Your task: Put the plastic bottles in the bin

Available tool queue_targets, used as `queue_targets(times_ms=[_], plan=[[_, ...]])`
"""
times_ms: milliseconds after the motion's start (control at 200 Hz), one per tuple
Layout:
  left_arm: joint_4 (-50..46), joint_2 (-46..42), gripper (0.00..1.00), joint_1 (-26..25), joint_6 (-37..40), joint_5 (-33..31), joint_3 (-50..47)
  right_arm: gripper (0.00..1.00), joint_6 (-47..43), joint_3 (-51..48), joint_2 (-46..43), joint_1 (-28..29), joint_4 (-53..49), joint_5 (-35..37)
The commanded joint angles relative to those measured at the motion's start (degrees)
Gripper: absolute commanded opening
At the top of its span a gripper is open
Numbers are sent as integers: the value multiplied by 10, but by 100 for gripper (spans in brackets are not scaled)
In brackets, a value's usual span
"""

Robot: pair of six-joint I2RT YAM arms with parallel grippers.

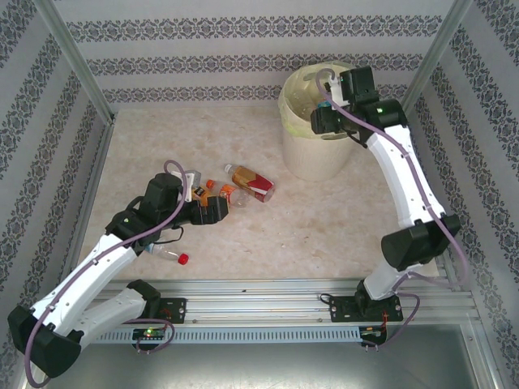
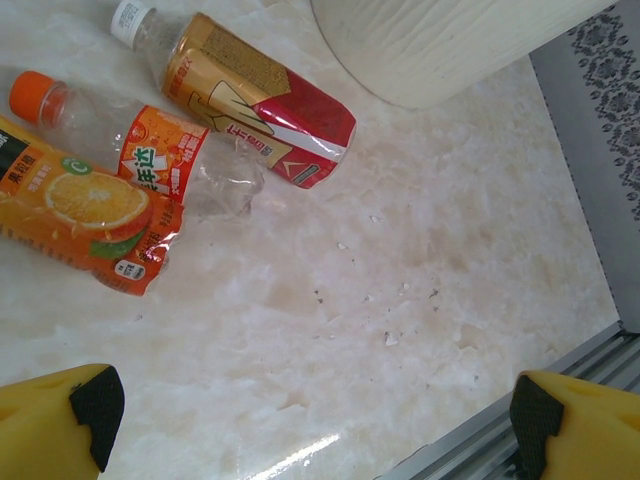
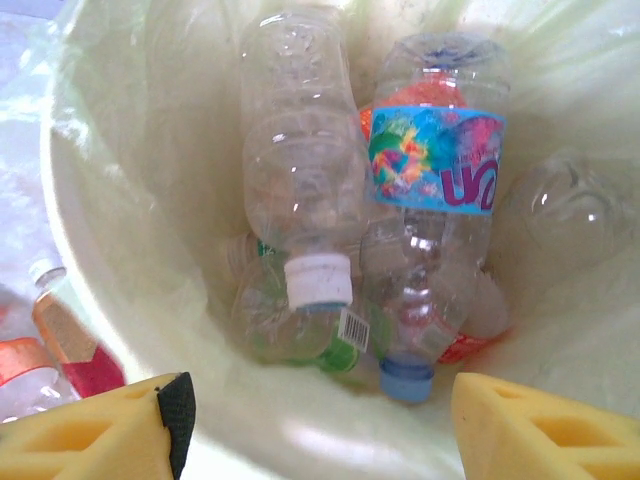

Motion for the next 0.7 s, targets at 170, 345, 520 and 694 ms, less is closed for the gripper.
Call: queue_targets(times_ms=[170, 345, 520, 694], plan=[[-29, 59, 100, 4, 25, -23, 48, 70, 53, -150, -169, 73, 52, -19], [-42, 105, 100, 26, 26, -17, 75, 70, 97, -276, -266, 129, 105, -36], [-50, 110, 100, 45, 41, 3, 80, 68, 111, -343, -290, 178, 124, -38], [-61, 68, 100, 47, 76, 9, 67, 68, 118, -369, -262, 234, 154, -21]])
